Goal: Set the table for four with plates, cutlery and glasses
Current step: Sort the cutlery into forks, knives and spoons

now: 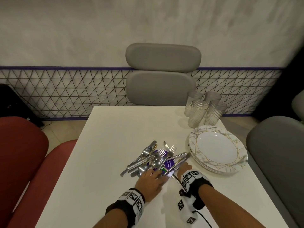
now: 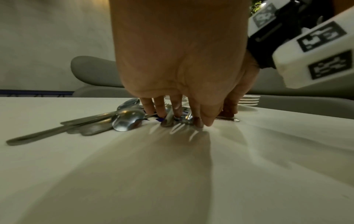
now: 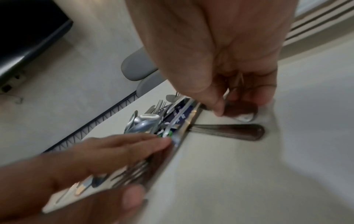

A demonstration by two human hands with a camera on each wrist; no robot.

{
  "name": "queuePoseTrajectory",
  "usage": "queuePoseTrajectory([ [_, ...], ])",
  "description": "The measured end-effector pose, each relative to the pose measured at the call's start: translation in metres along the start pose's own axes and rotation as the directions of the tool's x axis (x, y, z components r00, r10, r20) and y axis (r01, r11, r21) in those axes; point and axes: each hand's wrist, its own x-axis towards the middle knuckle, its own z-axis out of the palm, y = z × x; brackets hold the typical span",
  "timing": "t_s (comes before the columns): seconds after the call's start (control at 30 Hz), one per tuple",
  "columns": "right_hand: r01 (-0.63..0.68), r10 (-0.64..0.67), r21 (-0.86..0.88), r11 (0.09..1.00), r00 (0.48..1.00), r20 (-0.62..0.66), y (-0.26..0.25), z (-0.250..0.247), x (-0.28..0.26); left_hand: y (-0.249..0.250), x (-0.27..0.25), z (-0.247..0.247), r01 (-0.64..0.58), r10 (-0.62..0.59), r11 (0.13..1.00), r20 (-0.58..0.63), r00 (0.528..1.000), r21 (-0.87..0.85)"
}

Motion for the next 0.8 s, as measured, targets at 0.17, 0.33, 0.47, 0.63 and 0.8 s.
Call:
queuePoseTrajectory([
  [0.17,0.027,-0.032,0.161,0.987,0.999,0.026,0.01,-0.004,0.0,-0.01,-0.007,-0.008,0.033,-0.038,0.997,-0.075,0.996,-0.063],
  [0.33,0.015,-0.078,0.288,0.957,0.975,0.208,0.026,-0.01,-0.015,-0.014,-0.009,-0.009,0.109,-0.165,0.941,-0.156,0.974,-0.319],
  [0.47,-0.022,-0.176,0.475,0.879,0.913,0.367,0.047,-0.007,-0.04,-0.016,-0.006,-0.007,0.136,-0.242,0.883,-0.186,0.952,-0.45],
  [0.63,-0.063,-0.29,0.575,0.816,0.817,0.499,0.073,-0.016,-0.062,-0.022,-0.005,-0.018,0.173,-0.301,0.857,-0.199,0.933,-0.486],
  [0.8,0.012,-0.329,0.52,0.854,0.787,0.521,0.087,-0.024,-0.067,-0.025,-0.003,-0.022,0.184,-0.307,0.871,-0.213,0.928,-0.455],
])
